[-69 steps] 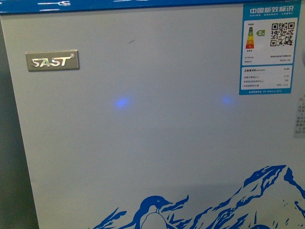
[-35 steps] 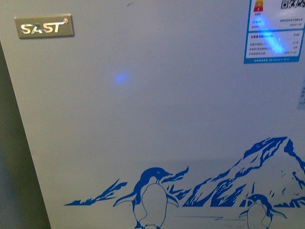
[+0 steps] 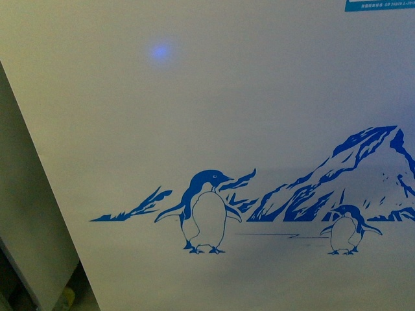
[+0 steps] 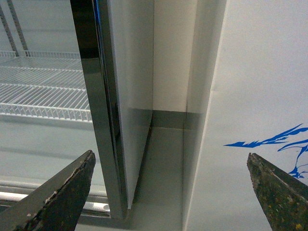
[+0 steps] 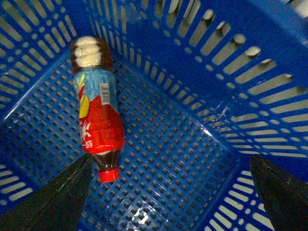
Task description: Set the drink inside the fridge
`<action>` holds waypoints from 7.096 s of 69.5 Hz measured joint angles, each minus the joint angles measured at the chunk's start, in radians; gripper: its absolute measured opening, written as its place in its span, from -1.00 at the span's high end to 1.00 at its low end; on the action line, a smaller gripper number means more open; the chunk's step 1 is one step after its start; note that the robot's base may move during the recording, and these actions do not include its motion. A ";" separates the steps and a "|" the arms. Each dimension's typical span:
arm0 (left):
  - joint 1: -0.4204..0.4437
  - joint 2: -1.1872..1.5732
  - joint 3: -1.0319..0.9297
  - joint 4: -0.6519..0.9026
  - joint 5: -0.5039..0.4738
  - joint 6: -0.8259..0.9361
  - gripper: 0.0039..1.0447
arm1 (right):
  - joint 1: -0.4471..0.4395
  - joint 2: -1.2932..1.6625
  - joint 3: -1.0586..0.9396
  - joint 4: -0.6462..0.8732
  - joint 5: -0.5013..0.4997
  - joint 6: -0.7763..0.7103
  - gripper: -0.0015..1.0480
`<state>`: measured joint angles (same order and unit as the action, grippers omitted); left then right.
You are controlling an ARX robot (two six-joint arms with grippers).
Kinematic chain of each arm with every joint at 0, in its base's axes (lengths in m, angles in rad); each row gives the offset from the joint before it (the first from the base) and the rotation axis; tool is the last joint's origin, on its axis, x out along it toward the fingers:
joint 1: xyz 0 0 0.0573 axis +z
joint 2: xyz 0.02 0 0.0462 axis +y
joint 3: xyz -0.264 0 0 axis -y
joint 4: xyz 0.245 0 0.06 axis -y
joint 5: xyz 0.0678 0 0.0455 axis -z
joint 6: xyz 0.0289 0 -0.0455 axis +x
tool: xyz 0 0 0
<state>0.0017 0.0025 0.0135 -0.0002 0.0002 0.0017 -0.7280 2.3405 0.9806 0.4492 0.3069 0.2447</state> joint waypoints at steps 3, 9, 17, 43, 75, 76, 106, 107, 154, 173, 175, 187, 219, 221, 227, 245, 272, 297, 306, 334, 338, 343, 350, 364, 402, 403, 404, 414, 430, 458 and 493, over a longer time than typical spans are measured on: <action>0.000 0.000 0.000 0.000 0.000 0.000 -0.85 | 0.004 0.051 0.048 -0.017 0.012 0.010 -0.86; 0.000 0.000 0.000 0.000 0.000 0.000 -0.85 | 0.014 0.161 0.166 -0.056 0.033 0.031 -0.86; 0.000 0.000 0.000 0.000 0.000 0.000 -0.85 | 0.026 0.269 0.297 -0.099 0.042 0.049 -0.86; 0.000 0.000 0.000 0.000 0.000 0.000 -0.85 | 0.093 0.550 0.694 -0.229 0.013 0.102 -0.86; 0.000 0.000 0.000 0.000 0.000 0.000 -0.85 | 0.130 0.845 1.141 -0.468 0.026 0.133 -0.86; 0.000 0.000 0.000 0.000 0.000 0.000 -0.85 | 0.130 0.850 1.145 -0.470 0.025 0.133 -0.86; 0.000 0.000 0.000 0.000 0.000 0.000 -0.85 | 0.129 0.915 1.221 -0.476 0.012 0.116 -0.55; 0.000 0.000 0.000 0.000 0.000 0.000 -0.85 | 0.129 0.912 1.213 -0.470 0.009 0.116 -0.48; 0.000 0.000 0.000 0.000 0.000 0.000 -0.85 | 0.128 0.245 0.365 -0.011 -0.030 0.007 0.23; 0.000 0.000 0.000 0.000 0.000 0.000 -0.85 | 0.113 -0.356 -0.169 0.213 -0.079 -0.173 0.24; 0.000 0.000 0.000 0.000 0.000 0.000 -0.85 | 0.113 -0.413 -0.206 0.213 -0.093 -0.182 0.24; 0.000 0.000 0.000 0.000 0.000 0.000 -0.85 | 0.147 -0.890 -0.398 0.130 -0.208 -0.282 0.24; 0.000 0.000 0.000 0.000 0.000 0.000 -0.85 | 0.322 -1.781 -0.440 -0.268 -0.315 -0.346 0.24; 0.000 0.000 0.000 0.000 0.000 0.000 -0.85 | 0.350 -1.815 -0.441 -0.286 -0.315 -0.346 0.24; 0.000 0.000 0.000 0.000 0.000 0.000 -0.85 | 0.407 -1.879 -0.450 -0.306 -0.331 -0.333 0.24; 0.000 0.000 0.000 0.000 0.000 0.000 -0.85 | 0.652 -1.983 -0.523 -0.340 -0.121 -0.322 0.24; 0.000 0.000 0.000 0.000 0.000 0.000 -0.85 | 0.920 -1.995 -0.547 -0.288 0.127 -0.397 0.24; 0.000 0.000 0.000 0.000 0.000 0.000 -0.85 | 0.921 -1.995 -0.548 -0.288 0.127 -0.399 0.24; 0.000 0.000 0.000 0.000 0.000 0.000 -0.85 | 0.921 -1.995 -0.548 -0.288 0.127 -0.399 0.24; 0.000 0.000 0.000 0.000 0.000 0.000 -0.85 | 0.921 -1.995 -0.552 -0.288 0.127 -0.399 0.24; 0.000 0.000 0.000 0.000 0.000 0.000 -0.85 | 0.921 -1.995 -0.552 -0.288 0.127 -0.399 0.24; 0.000 0.000 0.000 0.000 0.000 0.000 -0.85 | 0.921 -1.995 -0.552 -0.288 0.127 -0.399 0.24; 0.000 0.000 0.000 0.000 0.000 0.000 -0.85 | 0.921 -1.995 -0.552 -0.288 0.127 -0.399 0.24; 0.000 0.000 0.000 0.000 0.000 0.000 -0.85 | 0.921 -1.995 -0.552 -0.288 0.127 -0.399 0.25; 0.000 0.000 0.000 0.000 -0.001 0.000 -0.85 | 0.921 -1.995 -0.553 -0.287 0.127 -0.399 0.25; 0.000 0.000 0.000 0.000 0.000 0.000 -0.85 | 0.921 -1.995 -0.553 -0.287 0.127 -0.399 0.25; 0.000 0.000 0.000 0.000 -0.001 0.000 -0.85 | 0.921 -1.995 -0.553 -0.287 0.127 -0.399 0.25; 0.000 0.000 0.000 0.000 0.001 0.000 -0.85 | 0.921 -1.995 -0.552 -0.287 0.127 -0.399 0.25; 0.148 0.242 0.061 -0.010 0.561 -0.115 -0.85 | 0.922 -1.995 -0.552 -0.286 0.124 -0.399 0.25; 0.005 1.057 0.457 0.496 0.812 0.313 -0.85 | 0.923 -1.995 -0.552 -0.286 0.128 -0.399 0.25; -0.177 1.533 0.819 0.360 0.919 0.782 -0.85 | 0.923 -1.995 -0.552 -0.286 0.127 -0.399 0.25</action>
<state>-0.1753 1.5356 0.8326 0.3595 0.9192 0.7841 0.1947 0.3450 0.4282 0.1627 0.4343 -0.1547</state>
